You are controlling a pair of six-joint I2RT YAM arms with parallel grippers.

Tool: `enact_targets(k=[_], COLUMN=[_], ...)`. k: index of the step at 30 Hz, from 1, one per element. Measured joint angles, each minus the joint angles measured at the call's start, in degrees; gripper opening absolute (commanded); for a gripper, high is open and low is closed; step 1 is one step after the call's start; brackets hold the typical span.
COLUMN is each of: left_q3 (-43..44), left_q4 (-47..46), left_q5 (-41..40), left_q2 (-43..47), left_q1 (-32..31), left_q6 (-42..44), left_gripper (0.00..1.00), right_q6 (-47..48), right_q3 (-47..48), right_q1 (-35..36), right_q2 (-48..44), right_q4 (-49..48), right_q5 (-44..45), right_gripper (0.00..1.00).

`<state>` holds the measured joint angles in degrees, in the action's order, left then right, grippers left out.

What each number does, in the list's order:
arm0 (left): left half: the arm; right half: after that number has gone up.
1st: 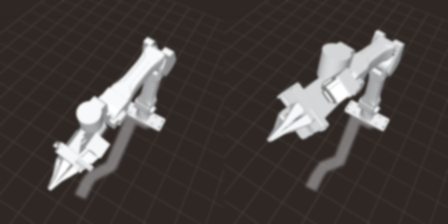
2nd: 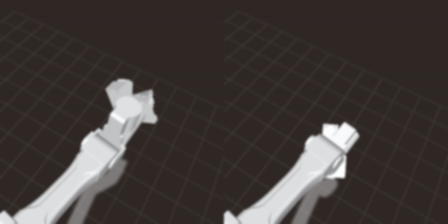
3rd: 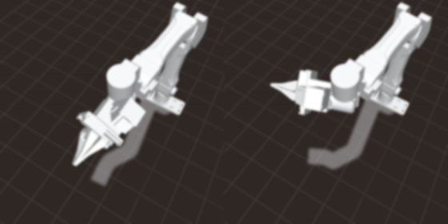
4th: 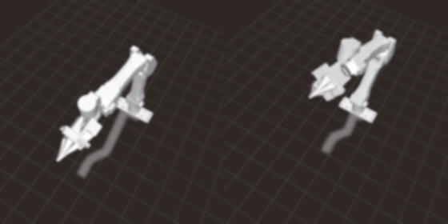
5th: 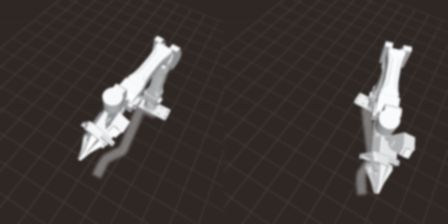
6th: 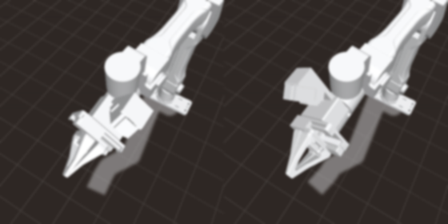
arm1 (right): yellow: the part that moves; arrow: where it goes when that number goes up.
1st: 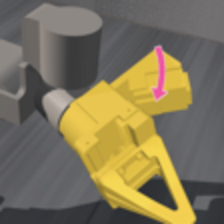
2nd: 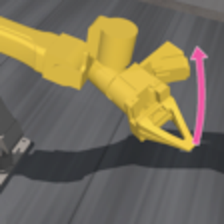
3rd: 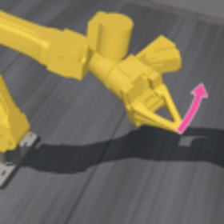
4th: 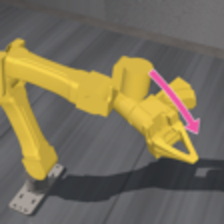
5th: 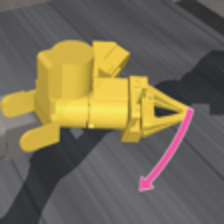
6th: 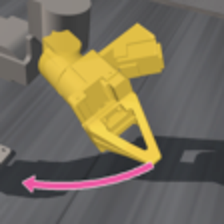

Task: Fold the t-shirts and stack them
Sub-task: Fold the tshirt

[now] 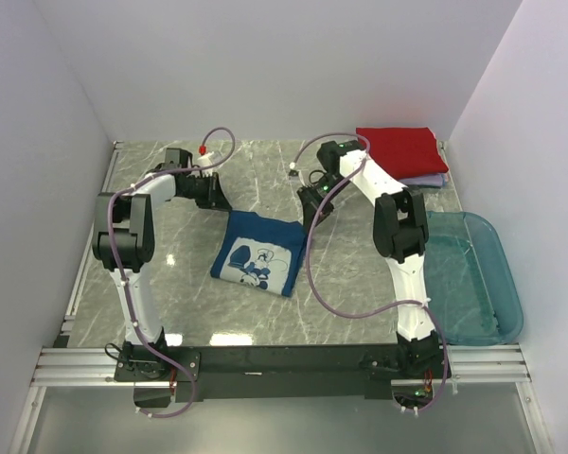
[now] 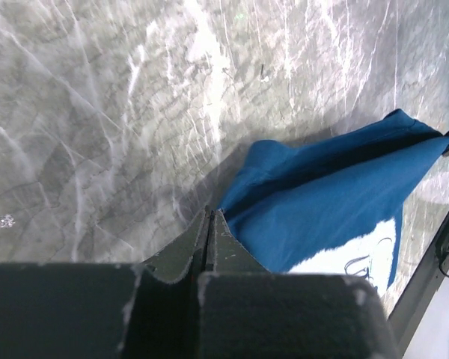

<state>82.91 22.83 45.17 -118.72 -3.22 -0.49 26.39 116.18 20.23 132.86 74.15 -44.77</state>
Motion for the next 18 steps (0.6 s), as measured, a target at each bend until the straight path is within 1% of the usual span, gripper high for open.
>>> enact_targets(k=[6, 7, 9, 10, 12, 14, 15, 16, 17, 18], left_q3=[0.0, 0.0, 0.0, 0.0, 0.0, 0.2, 0.3, 0.5, 0.6, 0.8], left_q4=[-0.8, -0.9, -1.0, -1.0, -1.0, -1.0, -0.9, -0.9, -0.9, -0.9], left_q5=[0.0, 0.0, 0.0, 0.0, 0.0, 0.1, 0.1, 0.1, 0.1, 0.1], left_q2=[0.0, 0.0, 0.0, 0.0, 0.0, 0.0, 0.0, 0.0, 0.0, 0.0], left_q1=[0.2, 0.2, 0.2, 0.2, 0.2, 0.2, 0.2, 0.2, 0.2, 0.2], left_q6=[-0.7, -0.7, -0.8, -0.8, -0.8, -0.8, -0.8, -0.8, -0.8, -0.8], left_gripper=[0.01, 0.01, 0.01, 0.01, 0.01, 0.01, 0.02, 0.10, 0.19, 0.33], right_q6=[0.7, 0.5, -0.2, -0.5, -1.4, -2.0, -2.5, -3.0, -3.6, -4.0], right_q3=[1.6, 1.6, 1.6, 1.7, 3.0, 3.2, 3.1, 3.1, 3.1, 3.1], right_q1=[-1.4, -1.4, -1.5, -1.5, -1.5, -1.5, -1.5, -1.5, -1.5, -1.5], right_q2=[0.5, 0.5, 0.6, 0.8, 1.8, 2.4, 2.5, 2.5, 2.5, 2.5], right_q4=[1.1, 1.1, 0.8, 0.8, 0.8, 0.1, -0.3, -0.7, -1.1, -1.6], right_q5=[0.8, 0.9, 1.2, 1.4, 1.9, 2.3, 2.6, 2.8, 3.0, 3.0], right_gripper=[0.00, 0.04, 0.16, 0.31, 0.44, 0.45, 0.45, 0.44, 0.44, 0.43])
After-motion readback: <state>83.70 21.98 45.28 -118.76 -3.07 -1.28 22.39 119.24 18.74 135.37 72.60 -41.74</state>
